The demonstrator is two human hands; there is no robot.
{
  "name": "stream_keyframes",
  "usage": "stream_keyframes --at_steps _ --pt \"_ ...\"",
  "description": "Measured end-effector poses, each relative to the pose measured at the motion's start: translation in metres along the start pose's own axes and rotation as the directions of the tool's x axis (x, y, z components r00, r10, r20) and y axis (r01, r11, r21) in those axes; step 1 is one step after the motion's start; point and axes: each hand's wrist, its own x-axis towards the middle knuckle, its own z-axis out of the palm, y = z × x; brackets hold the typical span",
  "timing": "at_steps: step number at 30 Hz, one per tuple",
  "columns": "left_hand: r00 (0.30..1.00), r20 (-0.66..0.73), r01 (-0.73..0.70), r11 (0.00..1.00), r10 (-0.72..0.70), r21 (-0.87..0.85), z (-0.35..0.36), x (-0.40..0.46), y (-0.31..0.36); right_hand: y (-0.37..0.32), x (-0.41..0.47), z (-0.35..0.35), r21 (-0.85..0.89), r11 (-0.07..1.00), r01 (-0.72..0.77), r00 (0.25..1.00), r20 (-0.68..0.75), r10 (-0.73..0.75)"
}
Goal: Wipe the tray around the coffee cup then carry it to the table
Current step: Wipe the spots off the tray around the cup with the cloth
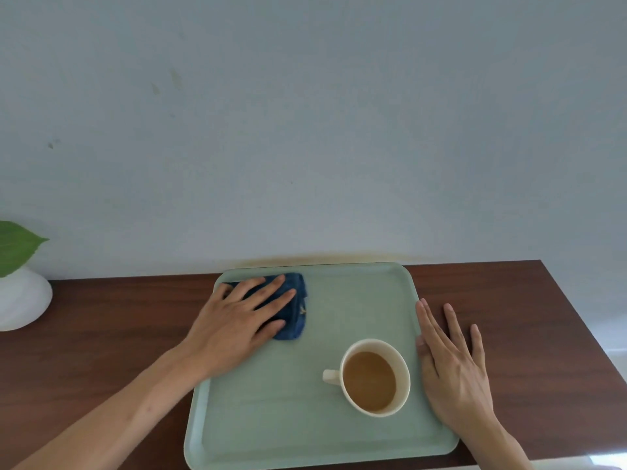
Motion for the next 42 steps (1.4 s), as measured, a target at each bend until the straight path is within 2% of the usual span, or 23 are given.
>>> stream_keyframes --at_steps 3,6,11,19,25,32,37,42 --pt "0.999 0.028 -0.036 0.999 0.036 0.012 -0.004 -0.008 -0.015 0.000 0.000 0.000 -0.011 1.000 0.006 1.000 0.003 -0.006" --pt "0.991 0.044 -0.118 0.989 0.123 -0.094 0.002 0.006 -0.011 0.000 0.000 0.001 -0.013 1.000 0.009 1.000 0.008 -0.009" --pt "0.970 0.035 -0.232 0.959 0.241 -0.166 0.013 0.051 0.021 0.001 0.000 0.001 -0.016 1.000 0.009 1.000 0.007 -0.009" --pt "0.928 0.078 -0.337 0.909 0.365 -0.245 0.015 0.122 0.087 -0.001 0.001 -0.001 -0.019 1.000 0.002 1.000 0.011 -0.002" --pt "0.893 0.063 -0.413 0.869 0.445 -0.272 0.015 0.125 0.083 -0.001 0.000 -0.001 0.004 1.000 -0.002 1.000 0.008 0.002" --pt "0.904 0.063 -0.394 0.880 0.423 -0.266 0.008 0.051 0.024 0.000 0.000 0.000 0.020 1.000 -0.010 1.000 -0.007 0.010" --pt "0.921 0.133 -0.325 0.909 0.367 -0.260 -0.007 -0.011 -0.019 0.000 0.000 0.002 0.021 1.000 -0.002 1.000 -0.007 0.002" --pt "0.922 0.144 -0.319 0.916 0.359 -0.243 -0.008 -0.013 -0.024 0.002 0.000 0.002 0.009 1.000 0.005 1.000 -0.009 -0.005"
